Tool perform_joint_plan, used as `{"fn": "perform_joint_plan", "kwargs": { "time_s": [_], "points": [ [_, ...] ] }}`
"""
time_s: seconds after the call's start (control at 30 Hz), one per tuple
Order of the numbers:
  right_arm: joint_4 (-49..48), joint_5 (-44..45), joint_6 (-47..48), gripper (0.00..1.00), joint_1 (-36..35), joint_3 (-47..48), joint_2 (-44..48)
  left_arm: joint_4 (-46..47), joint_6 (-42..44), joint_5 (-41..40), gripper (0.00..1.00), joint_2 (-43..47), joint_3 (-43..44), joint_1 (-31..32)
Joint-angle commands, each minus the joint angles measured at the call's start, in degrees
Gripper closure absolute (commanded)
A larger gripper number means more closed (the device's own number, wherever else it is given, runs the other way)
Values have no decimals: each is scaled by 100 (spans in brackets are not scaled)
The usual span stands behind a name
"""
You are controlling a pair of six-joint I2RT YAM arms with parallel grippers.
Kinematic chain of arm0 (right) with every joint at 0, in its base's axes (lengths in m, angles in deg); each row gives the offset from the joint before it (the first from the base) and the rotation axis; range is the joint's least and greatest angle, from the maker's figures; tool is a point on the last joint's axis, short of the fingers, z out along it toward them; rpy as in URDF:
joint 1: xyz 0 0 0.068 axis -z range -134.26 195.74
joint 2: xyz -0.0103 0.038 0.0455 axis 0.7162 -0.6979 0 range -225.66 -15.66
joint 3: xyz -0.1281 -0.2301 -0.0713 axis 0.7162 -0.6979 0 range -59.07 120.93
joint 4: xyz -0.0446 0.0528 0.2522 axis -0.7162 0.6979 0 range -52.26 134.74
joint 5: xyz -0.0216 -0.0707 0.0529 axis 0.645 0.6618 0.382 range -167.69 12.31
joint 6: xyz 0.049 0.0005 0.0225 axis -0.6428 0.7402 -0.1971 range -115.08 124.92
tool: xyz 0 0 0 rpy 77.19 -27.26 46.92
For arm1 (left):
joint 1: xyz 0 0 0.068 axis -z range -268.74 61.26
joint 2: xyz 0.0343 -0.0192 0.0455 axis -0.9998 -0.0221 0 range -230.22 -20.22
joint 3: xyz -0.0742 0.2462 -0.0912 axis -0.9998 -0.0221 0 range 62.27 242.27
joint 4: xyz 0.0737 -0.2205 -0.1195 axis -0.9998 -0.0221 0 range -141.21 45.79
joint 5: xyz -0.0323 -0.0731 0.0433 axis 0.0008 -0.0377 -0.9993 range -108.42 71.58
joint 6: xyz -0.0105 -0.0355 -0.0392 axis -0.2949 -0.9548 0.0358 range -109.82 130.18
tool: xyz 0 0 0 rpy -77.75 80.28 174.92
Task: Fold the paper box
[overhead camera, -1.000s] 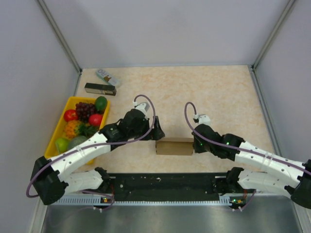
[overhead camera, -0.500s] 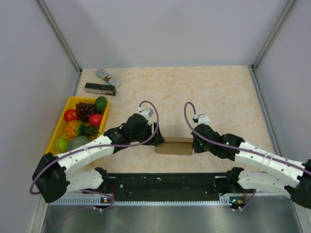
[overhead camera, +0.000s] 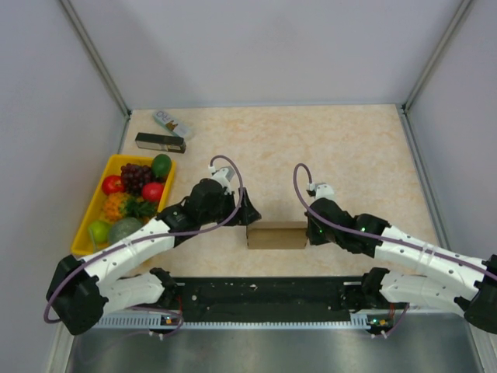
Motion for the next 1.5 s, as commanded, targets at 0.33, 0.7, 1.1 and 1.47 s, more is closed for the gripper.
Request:
{"fn": "perform_joint_plan", "kwargs": {
  "time_s": [0.33,0.7,1.1,1.47],
  "points": [
    [-155,-25,26,99,-79,128,-52,155,-67,577,30,-333,55,-126],
    [-155,-69,-88,97,-70,163,-105,663,-295,726,58,-201,-445,-126],
    [-199,-166,-247,96,-79,172,-228,1113,-541,708,34,300,-991,-126],
    [-199,-175,-282,96,-79,154,-228,1719,-981,1192,46,467,-1316,-126]
  ]
}}
